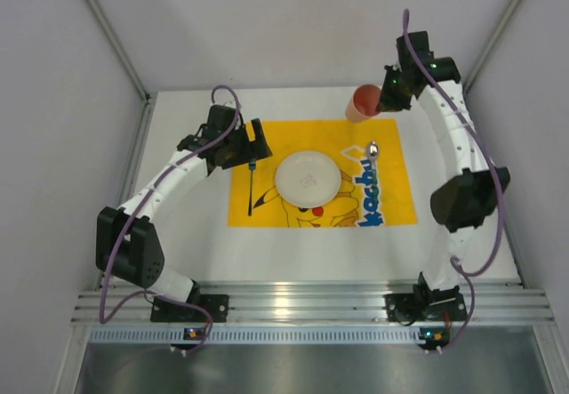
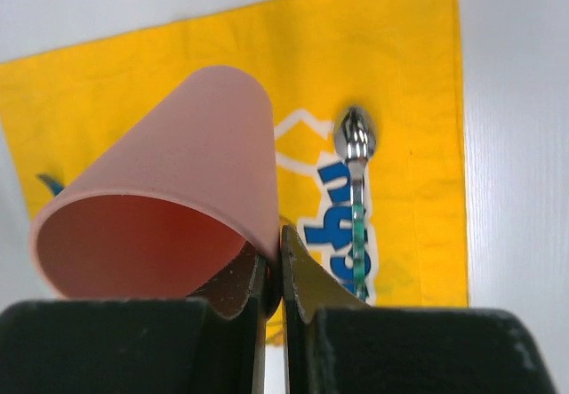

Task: Set the dinner table for one person

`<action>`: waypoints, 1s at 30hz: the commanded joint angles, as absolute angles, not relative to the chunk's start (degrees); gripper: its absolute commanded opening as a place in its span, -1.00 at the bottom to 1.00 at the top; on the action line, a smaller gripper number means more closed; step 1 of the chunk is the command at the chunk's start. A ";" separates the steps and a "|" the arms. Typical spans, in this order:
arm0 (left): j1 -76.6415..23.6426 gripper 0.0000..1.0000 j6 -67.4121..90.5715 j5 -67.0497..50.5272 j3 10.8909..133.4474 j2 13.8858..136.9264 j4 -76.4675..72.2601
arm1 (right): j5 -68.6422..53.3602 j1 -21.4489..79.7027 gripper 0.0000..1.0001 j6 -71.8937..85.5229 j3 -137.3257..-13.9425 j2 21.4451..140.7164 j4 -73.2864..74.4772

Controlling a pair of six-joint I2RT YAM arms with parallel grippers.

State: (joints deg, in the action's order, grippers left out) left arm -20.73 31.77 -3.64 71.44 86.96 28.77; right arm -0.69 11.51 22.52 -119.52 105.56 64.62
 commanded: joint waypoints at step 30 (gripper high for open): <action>-20.31 0.97 29.18 -0.53 73.65 83.23 30.58 | -4.22 10.37 0.31 24.53 -142.12 120.98 59.26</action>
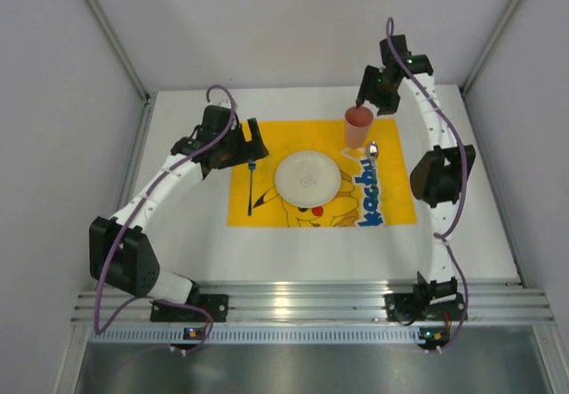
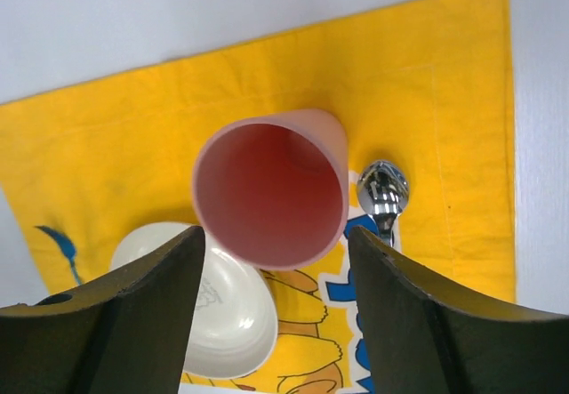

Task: Set the dinner table for one person

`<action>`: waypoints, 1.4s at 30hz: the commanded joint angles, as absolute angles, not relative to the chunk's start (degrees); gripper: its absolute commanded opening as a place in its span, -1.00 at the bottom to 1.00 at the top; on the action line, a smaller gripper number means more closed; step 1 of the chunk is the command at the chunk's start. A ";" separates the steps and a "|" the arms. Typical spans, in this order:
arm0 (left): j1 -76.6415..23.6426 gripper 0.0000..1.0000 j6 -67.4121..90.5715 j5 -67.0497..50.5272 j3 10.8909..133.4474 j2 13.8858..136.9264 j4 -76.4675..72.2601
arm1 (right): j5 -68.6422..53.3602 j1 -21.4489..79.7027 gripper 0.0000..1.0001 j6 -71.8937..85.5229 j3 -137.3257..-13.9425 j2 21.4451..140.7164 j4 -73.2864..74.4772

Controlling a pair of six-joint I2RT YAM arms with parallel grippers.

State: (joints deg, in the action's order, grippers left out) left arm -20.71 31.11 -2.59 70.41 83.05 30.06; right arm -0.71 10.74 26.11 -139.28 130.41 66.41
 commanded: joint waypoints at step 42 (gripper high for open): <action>-0.44 0.97 2.19 -1.06 15.64 90.53 -68.23 | 3.16 9.76 0.99 22.06 -41.76 43.83 18.12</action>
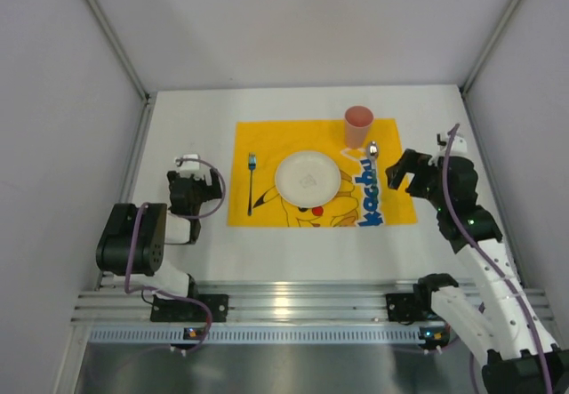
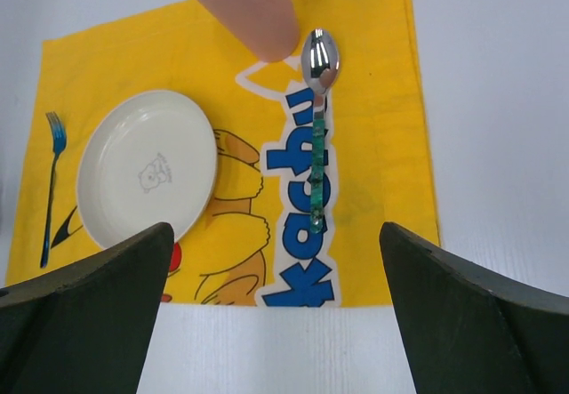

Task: Set the dinner table for one person

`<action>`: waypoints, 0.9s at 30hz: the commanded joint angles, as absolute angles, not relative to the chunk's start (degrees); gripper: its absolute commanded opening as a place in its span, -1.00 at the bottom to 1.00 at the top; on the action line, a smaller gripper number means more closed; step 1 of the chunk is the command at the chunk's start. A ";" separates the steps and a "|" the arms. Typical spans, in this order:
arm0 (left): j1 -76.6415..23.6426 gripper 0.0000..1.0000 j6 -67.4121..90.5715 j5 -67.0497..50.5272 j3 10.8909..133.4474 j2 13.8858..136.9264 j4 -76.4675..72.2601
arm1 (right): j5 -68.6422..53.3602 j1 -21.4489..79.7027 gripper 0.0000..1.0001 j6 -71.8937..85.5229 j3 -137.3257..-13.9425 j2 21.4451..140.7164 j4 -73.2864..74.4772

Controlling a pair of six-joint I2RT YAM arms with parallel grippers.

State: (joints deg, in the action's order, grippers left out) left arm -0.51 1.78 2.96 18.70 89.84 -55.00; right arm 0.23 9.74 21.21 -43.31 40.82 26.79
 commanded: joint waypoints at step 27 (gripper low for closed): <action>-0.44 0.98 2.81 2.20 18.28 90.09 -62.31 | -3.24 -1.84 1.00 -0.71 -13.72 83.57 -70.18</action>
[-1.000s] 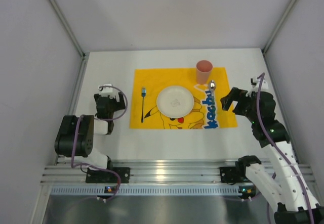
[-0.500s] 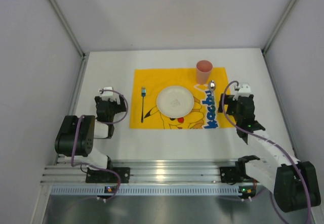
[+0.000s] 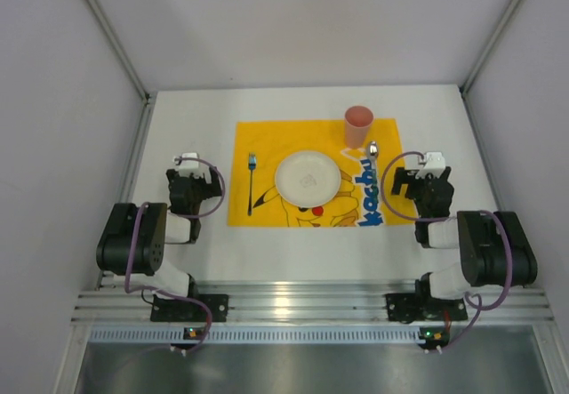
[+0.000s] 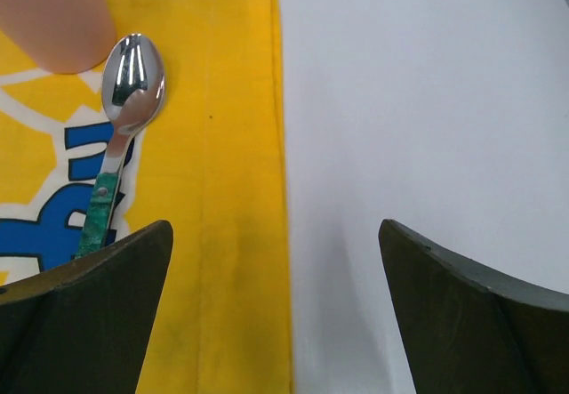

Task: Set the dinner table for one person

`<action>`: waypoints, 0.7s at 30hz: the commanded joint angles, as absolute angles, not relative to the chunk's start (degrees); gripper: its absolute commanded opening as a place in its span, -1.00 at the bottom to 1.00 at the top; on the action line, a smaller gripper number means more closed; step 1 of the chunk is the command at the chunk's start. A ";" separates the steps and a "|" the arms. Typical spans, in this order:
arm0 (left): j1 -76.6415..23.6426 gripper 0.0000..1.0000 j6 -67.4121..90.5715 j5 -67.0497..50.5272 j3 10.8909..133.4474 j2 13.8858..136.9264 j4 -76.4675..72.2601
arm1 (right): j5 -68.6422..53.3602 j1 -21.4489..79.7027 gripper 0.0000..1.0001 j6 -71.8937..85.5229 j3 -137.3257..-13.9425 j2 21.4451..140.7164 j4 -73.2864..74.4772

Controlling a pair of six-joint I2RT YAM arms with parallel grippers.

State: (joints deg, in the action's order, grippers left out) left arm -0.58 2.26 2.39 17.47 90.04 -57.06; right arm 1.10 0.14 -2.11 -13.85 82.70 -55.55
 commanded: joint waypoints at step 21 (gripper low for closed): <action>-0.44 0.97 2.72 2.20 18.28 90.00 -62.32 | -0.26 -0.44 0.99 -1.32 -14.68 82.88 -66.18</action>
